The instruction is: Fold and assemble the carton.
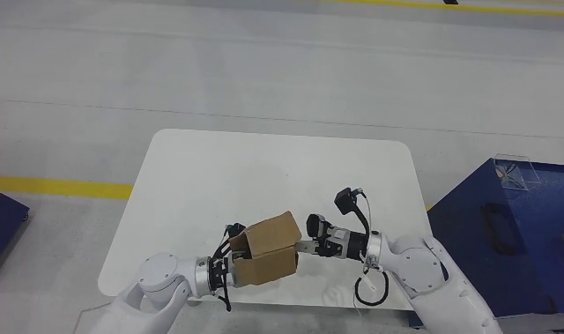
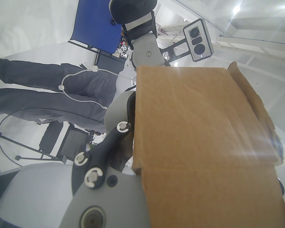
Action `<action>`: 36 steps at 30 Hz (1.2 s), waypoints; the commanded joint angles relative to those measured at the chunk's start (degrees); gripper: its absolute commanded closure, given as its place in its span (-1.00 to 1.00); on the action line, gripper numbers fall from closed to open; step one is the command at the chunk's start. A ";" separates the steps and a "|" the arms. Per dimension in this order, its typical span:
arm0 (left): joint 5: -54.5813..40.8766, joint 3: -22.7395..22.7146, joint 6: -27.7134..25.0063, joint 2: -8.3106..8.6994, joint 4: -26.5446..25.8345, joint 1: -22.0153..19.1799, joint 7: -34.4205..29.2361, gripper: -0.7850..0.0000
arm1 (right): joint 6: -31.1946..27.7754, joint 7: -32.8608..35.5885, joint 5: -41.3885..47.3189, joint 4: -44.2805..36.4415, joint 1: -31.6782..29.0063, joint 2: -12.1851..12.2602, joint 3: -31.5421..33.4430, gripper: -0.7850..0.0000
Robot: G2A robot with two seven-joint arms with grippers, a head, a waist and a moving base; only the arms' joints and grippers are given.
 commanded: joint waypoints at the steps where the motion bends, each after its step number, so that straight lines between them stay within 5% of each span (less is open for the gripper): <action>1: 0.08 -0.04 -0.20 0.02 0.04 0.10 -0.12 1.00 | 0.18 0.00 -0.18 -0.16 0.10 -0.01 -0.06 -1.00; 29: -3.91 -0.26 -0.62 -0.15 1.78 -0.43 -2.79 1.00 | -0.46 -5.05 1.74 1.42 1.11 -0.66 -0.84 -1.00; 36: -5.08 -1.13 -0.94 -0.15 2.66 -0.64 -2.56 1.00 | 0.75 -1.42 3.67 2.87 0.45 -0.31 0.25 -1.00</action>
